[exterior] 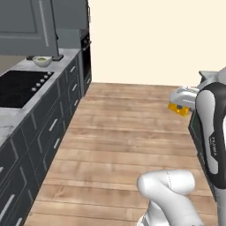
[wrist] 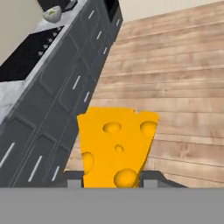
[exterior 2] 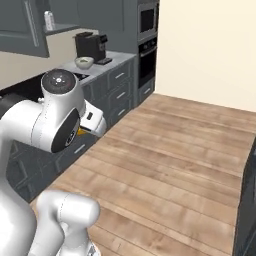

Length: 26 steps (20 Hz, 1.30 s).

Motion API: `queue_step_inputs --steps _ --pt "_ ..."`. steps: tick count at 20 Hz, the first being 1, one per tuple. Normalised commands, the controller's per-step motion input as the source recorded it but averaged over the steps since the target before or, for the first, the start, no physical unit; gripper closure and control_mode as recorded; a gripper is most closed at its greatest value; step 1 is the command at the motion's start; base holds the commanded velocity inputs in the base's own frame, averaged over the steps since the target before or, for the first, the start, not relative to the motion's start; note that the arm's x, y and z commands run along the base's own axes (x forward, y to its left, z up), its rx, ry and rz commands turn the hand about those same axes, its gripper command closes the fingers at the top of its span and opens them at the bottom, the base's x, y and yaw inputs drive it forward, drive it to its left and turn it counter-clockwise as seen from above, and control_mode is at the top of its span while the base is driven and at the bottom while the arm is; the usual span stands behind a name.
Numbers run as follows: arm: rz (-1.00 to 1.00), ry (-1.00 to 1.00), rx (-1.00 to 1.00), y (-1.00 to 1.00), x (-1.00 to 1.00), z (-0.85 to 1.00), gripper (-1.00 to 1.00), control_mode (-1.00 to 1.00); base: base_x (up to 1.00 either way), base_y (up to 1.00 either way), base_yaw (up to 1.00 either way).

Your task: Pick the cheese from the fridge and the cheese grater from the cabinet and place them next to the salad bowl.

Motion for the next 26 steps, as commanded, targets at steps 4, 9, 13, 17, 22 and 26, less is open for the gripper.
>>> queue_step_inputs --steps 4,9,13,17,22,26 --pt "0.00 0.00 0.00 0.00 0.00 0.00 1.00 1.00 0.94 0.15 0.00" --pt "0.00 0.00 0.00 0.00 0.00 0.00 1.00 1.00 0.94 0.15 0.00" --pt "0.00 0.00 0.00 0.00 0.00 0.00 1.00 1.00 0.94 0.14 0.00" --pt "0.00 0.00 0.00 0.00 0.00 0.00 1.00 1.00 0.94 0.12 0.00" --pt "0.00 0.00 0.00 0.00 0.00 0.00 1.00 1.00 0.94 0.09 0.07" --pt "0.00 0.00 0.00 0.00 0.00 0.00 1.00 1.00 0.94 0.09 0.13"
